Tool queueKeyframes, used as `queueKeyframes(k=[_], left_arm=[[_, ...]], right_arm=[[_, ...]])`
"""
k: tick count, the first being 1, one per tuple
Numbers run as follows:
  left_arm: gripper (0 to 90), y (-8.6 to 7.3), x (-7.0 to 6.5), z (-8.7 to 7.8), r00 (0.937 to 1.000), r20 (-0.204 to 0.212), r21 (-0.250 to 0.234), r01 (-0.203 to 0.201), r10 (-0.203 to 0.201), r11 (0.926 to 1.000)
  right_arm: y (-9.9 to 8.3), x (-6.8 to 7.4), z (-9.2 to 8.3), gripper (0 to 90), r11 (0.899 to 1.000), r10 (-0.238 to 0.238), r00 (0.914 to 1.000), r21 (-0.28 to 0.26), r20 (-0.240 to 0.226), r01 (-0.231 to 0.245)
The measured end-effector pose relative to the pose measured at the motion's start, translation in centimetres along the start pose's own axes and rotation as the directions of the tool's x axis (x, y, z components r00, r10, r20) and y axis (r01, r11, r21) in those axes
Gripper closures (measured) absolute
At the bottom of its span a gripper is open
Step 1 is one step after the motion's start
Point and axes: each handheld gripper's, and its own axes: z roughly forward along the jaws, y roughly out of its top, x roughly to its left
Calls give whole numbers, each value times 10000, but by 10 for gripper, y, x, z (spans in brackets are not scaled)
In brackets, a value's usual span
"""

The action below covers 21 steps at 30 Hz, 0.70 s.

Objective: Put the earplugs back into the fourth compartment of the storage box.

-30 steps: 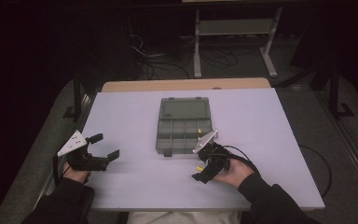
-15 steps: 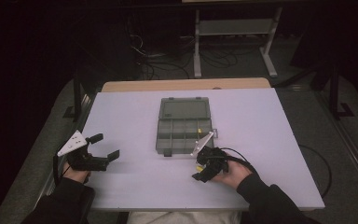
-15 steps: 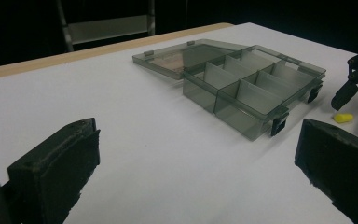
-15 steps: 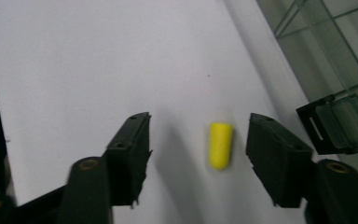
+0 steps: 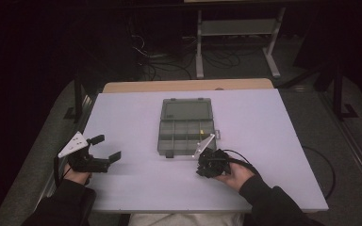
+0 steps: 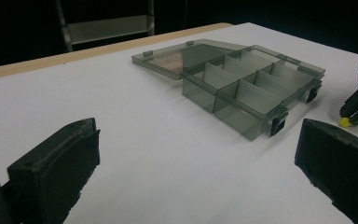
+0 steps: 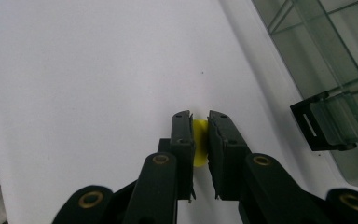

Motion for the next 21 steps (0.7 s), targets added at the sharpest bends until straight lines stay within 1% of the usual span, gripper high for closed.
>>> queueKeyframes(k=[6,11,15,17,18,21], left_arm=[[0,0,0,0,10000,-10,4,-2,2,10000],[0,0,0,0,10000,-16,11,-1,1,10000],[0,0,0,0,10000,-28,12,-6,6,10000],[0,0,0,0,10000,-36,7,-3,3,10000],[0,0,0,0,10000,-36,7,-4,4,10000],[0,0,0,0,10000,-35,28,-26,26,10000]], right_arm=[[2,-2,-8,794,9996,104,9999,-277,-45,-105],[5,-6,-23,794,9974,218,9998,-693,-28,-219],[8,-10,-34,795,9956,256,9996,-903,110,-245],[9,-12,-41,794,9940,339,9993,-1042,167,-319],[9,-13,-44,794,9930,299,9993,-1147,223,-272],[11,-17,-54,794,9895,365,9989,-1410,286,-321]])
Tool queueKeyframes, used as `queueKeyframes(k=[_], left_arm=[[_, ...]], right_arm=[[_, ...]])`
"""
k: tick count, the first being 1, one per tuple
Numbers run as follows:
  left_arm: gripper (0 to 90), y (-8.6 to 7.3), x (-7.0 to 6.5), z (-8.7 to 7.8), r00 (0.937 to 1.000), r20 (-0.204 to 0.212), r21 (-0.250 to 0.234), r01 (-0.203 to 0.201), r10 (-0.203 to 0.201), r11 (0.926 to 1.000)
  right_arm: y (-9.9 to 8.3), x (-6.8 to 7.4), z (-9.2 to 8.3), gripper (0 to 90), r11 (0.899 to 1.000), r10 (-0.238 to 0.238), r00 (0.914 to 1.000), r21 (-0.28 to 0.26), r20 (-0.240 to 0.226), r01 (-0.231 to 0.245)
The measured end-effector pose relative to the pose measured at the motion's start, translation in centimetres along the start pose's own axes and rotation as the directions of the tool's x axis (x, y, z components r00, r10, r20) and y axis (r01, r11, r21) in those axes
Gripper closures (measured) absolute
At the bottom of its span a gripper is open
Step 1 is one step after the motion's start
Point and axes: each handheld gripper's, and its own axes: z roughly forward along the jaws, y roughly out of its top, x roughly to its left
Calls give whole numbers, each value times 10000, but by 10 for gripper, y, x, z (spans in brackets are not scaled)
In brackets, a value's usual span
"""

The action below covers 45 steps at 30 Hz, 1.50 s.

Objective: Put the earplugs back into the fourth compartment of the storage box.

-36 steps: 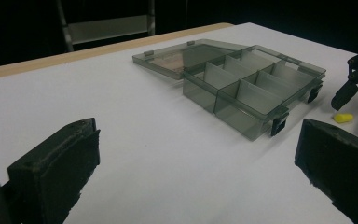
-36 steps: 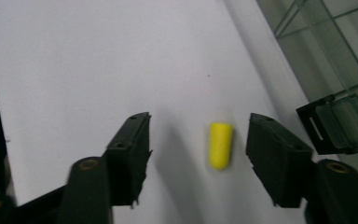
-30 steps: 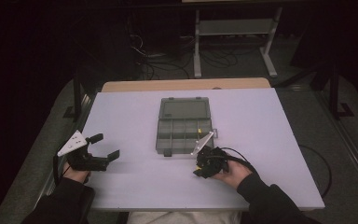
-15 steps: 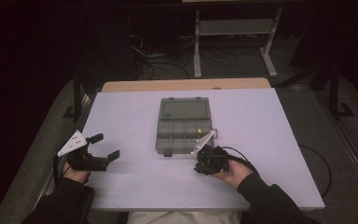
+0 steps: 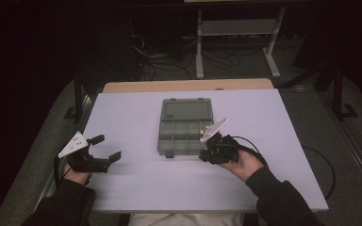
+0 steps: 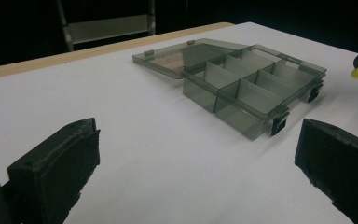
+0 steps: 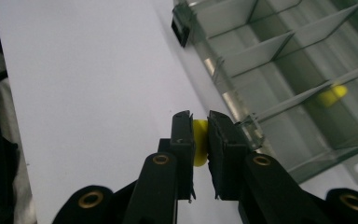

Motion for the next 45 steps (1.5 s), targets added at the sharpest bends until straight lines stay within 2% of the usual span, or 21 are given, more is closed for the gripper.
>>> queueKeyframes(k=[9,13,22,35,41,44,45], left_arm=[[0,0,0,0,10000,2,12,11,-11,10000],[0,0,0,0,10000,4,12,-13,13,10000],[0,0,0,0,10000,12,15,-12,12,10000],[0,0,0,0,10000,5,9,28,-28,10000],[0,0,0,0,10000,9,13,30,-30,10000],[0,0,0,0,10000,23,11,46,-46,10000],[0,0,0,0,10000,29,14,42,-42,10000]], right_arm=[[13,-8,-13,794,9999,-115,9996,-24,253,115],[21,-12,-20,794,9997,-92,9995,-234,317,100],[35,-28,-29,797,9995,48,9985,-326,541,-30],[46,-57,-20,798,9977,666,9950,-176,750,-654],[48,-70,-12,799,9958,892,9913,95,963,-905],[47,-79,-6,798,9948,932,9872,293,1296,-978],[46,-82,-4,798,9938,1017,9867,313,1266,-1065]])
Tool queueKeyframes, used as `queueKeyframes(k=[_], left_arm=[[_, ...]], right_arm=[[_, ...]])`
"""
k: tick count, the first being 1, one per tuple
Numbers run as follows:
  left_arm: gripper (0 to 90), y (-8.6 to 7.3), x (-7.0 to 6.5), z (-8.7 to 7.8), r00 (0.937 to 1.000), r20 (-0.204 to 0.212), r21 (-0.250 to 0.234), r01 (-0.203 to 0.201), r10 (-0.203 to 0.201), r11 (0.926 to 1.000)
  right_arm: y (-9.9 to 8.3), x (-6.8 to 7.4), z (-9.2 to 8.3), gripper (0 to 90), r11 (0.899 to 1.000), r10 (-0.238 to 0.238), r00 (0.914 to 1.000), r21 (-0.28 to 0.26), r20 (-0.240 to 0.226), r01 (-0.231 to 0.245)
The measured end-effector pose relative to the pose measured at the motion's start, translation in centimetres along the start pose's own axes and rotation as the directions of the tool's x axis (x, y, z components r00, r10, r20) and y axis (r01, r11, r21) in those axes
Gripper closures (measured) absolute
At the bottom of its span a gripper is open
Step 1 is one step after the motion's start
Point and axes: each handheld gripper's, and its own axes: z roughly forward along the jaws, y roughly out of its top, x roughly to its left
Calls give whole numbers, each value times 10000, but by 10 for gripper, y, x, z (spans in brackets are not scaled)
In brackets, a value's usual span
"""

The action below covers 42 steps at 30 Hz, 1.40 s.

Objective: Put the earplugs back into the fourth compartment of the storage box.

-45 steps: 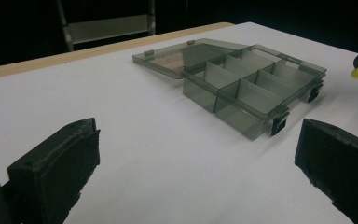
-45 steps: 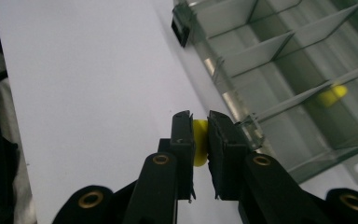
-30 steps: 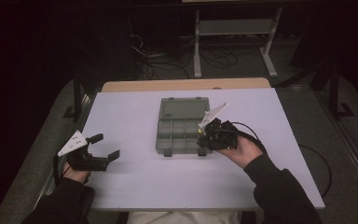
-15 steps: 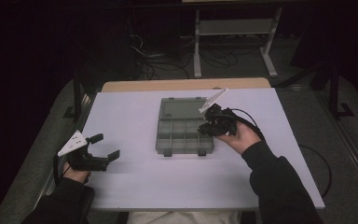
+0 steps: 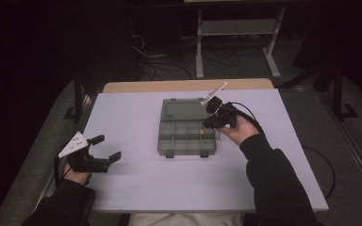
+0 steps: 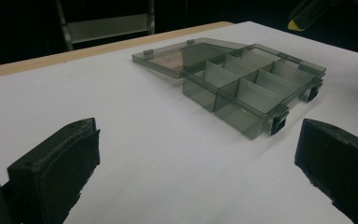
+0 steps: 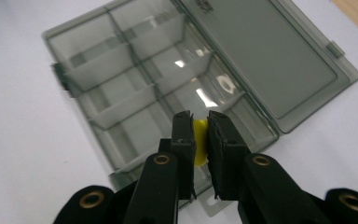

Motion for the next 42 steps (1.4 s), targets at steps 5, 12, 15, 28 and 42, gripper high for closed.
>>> queueKeyframes(k=[5,12,15,28,42], left_arm=[[0,0,0,0,10000,15,-4,2,-2,10000],[0,0,0,0,10000,9,-13,-24,24,10000],[0,0,0,0,10000,14,-29,-6,6,10000],[0,0,0,0,10000,22,-18,-7,7,10000],[0,0,0,0,10000,30,-12,-11,11,10000]], right_arm=[[-2,-11,10,798,9996,259,9996,104,112,-260],[0,-15,25,798,9995,243,9995,209,182,-247],[0,-17,31,798,9990,278,9994,345,195,-284],[-5,-22,48,797,9969,411,9990,670,158,-421],[-12,-26,51,668,9950,869,9962,509,-105,-863]])
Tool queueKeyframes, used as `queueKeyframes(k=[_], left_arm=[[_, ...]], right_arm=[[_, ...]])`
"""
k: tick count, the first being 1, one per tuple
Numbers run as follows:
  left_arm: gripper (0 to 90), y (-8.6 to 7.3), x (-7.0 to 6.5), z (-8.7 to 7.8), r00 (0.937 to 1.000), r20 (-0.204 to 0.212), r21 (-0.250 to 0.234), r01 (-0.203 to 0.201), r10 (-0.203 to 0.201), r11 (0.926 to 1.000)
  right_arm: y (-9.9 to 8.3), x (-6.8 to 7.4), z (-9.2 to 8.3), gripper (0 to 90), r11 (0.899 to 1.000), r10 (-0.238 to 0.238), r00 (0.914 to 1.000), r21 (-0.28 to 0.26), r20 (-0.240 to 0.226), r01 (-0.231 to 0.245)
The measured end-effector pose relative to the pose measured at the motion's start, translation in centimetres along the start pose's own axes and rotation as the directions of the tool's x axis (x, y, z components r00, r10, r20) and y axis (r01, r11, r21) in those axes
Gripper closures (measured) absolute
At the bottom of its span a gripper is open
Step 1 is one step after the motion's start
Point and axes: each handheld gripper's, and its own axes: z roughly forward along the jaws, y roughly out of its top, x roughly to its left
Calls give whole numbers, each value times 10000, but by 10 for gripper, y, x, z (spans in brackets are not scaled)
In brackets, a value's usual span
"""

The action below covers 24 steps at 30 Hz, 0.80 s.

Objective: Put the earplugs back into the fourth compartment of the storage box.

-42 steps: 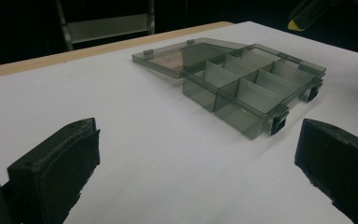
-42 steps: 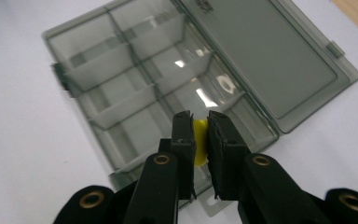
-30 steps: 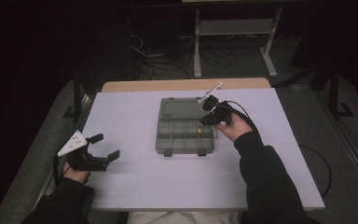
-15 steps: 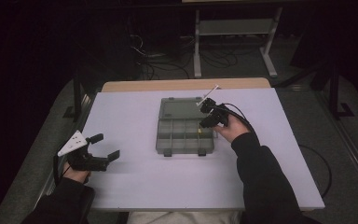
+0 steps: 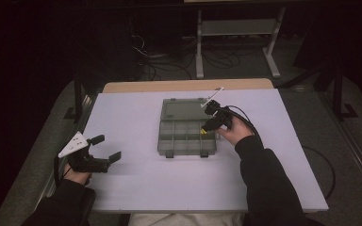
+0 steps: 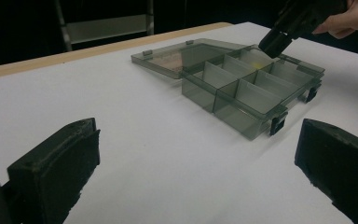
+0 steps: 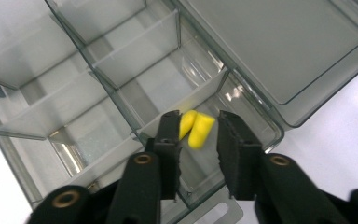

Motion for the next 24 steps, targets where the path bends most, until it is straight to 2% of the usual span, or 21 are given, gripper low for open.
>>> queueKeyframes(k=[5,7,10,14,19,22,24], left_arm=[[0,0,0,0,10000,5,-1,-9,9,10000],[0,0,0,0,10000,3,1,-11,11,10000],[0,0,0,0,10000,7,3,-4,4,10000],[0,0,0,0,10000,11,3,3,-3,10000],[0,0,0,0,10000,2,2,-10,10,10000],[0,0,0,0,10000,6,10,-8,8,10000],[0,0,0,0,10000,6,6,3,-3,10000]], right_arm=[[0,1,-7,509,9997,-26,9996,-260,270,33],[0,2,-9,367,9995,7,9984,-313,559,11],[0,1,-12,273,9993,164,9968,-346,780,-138],[-3,0,-17,183,9988,218,9966,-459,793,-182],[-6,0,-29,117,9974,196,9970,-706,748,-143],[-8,2,-35,28,9964,135,9975,-839,686,-77],[-10,4,-39,23,9957,149,9977,-919,665,-88]])
